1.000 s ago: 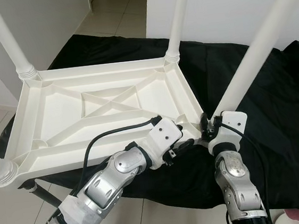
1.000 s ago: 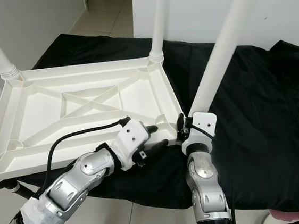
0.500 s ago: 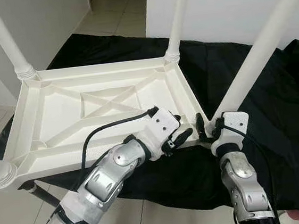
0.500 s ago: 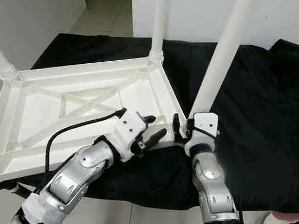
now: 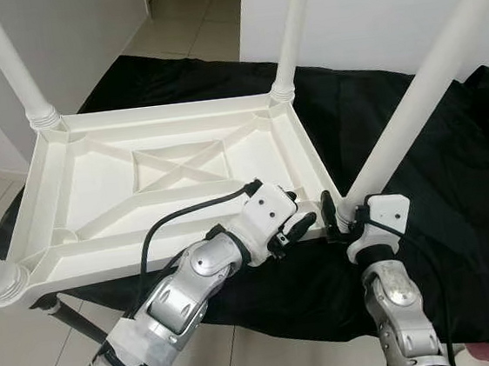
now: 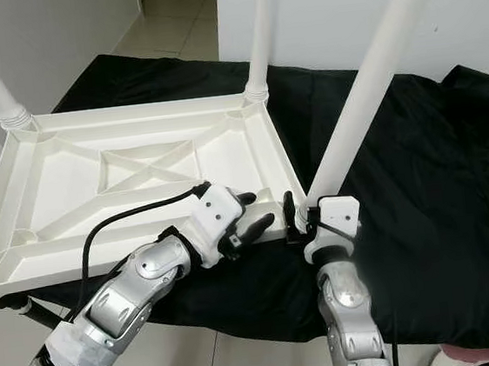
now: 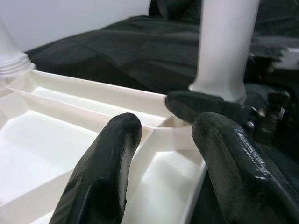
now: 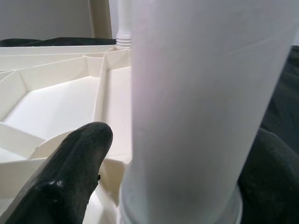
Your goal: Building children table
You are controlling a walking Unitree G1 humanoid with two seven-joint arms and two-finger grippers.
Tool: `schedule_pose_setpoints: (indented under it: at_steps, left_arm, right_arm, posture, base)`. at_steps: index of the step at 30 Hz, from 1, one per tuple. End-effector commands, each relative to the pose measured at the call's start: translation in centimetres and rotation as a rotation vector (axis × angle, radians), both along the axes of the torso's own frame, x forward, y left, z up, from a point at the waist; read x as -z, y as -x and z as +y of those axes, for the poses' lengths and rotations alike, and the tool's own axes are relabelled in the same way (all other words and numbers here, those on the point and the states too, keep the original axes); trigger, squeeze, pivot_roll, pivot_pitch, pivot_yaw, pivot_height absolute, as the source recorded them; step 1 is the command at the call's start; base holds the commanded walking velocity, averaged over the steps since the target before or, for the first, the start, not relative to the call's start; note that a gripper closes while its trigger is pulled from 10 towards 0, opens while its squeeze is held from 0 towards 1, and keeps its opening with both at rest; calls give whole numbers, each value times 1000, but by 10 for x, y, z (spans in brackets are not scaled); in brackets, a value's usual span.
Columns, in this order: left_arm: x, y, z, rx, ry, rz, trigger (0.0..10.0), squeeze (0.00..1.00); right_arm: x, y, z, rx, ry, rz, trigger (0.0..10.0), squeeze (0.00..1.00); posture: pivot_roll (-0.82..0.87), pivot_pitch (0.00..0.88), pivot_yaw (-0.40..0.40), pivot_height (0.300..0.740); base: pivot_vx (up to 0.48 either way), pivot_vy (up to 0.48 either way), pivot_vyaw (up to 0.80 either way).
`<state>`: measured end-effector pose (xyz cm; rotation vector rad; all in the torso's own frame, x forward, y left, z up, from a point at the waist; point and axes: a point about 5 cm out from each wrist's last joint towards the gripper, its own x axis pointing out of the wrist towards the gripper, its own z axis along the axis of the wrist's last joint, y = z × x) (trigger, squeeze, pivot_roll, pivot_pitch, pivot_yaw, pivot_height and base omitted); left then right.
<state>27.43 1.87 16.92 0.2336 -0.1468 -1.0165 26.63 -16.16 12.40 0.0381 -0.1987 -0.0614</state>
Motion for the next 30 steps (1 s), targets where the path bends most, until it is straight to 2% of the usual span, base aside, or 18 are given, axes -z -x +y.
schedule_pose_setpoints:
  at_steps: [1, 4, 7, 10, 13, 16, 19, 22, 23, 26, 30]
  left_arm:
    - [4, -3, 2, -50, 26, 10, 10000, 0]
    - [3, -4, 3, -58, 41, 18, 10000, 0]
    - [8, -12, 12, -164, 40, -32, 10000, 0]
    - [11, -11, 14, -171, 45, -40, 10000, 0]
    - [21, -8, 17, -168, 18, -2, 10000, 0]
    - [25, -12, 19, -210, 29, 41, 10000, 0]
    - [32, -15, 18, -233, 90, 159, 10000, 0]
    - [29, -17, 18, -263, 116, 160, 10000, 0]
    - [28, -20, 19, -283, 155, 203, 10000, 0]
    - [22, -23, 21, -319, 211, 213, 10000, 0]
    - [22, -24, 23, -351, 225, 228, 10000, 0]
  right_arm:
    - [3, 1, 1, -8, -4, -1, 10000, 0]
    - [3, 1, 2, -16, -14, -5, 10000, 0]
    - [7, 0, 1, -12, -53, 7, 10000, 0]
    - [11, 1, 0, 5, -62, 18, 10000, 0]
    - [15, 1, -1, 17, -58, 28, 10000, 0]
    - [15, 1, -1, 20, -50, 25, 10000, 0]
    - [15, -2, 2, 27, -32, 16, 10000, 0]
    - [14, -2, 5, 19, -28, 11, 10000, 0]
    - [13, -2, 5, 16, -42, 10, 10000, 0]
    - [13, -1, 5, 16, -62, 4, 10000, 0]
    - [15, 0, 6, 12, -59, 5, 10000, 0]
  posture:
    - [8, 67, -75, 740]
    - [10, 68, -75, 740]
    - [14, 64, -71, 740]
    - [17, 65, -70, 740]
    - [19, 63, -66, 740]
    - [19, 61, -66, 740]
    - [2, 59, -54, 740]
    - [-1, 60, -51, 740]
    - [-1, 60, -51, 740]
    - [-3, 65, -46, 740]
    - [3, 69, -40, 740]
  base:
    - [0, 0, 0]
    - [0, 0, 0]
    - [0, 0, 0]
    - [0, 0, 0]
    - [0, 0, 0]
    - [0, 0, 0]
    - [0, 0, 0]
    - [0, 0, 0]
    - [0, 0, 0]
    - [0, 0, 0]
    - [0, 0, 0]
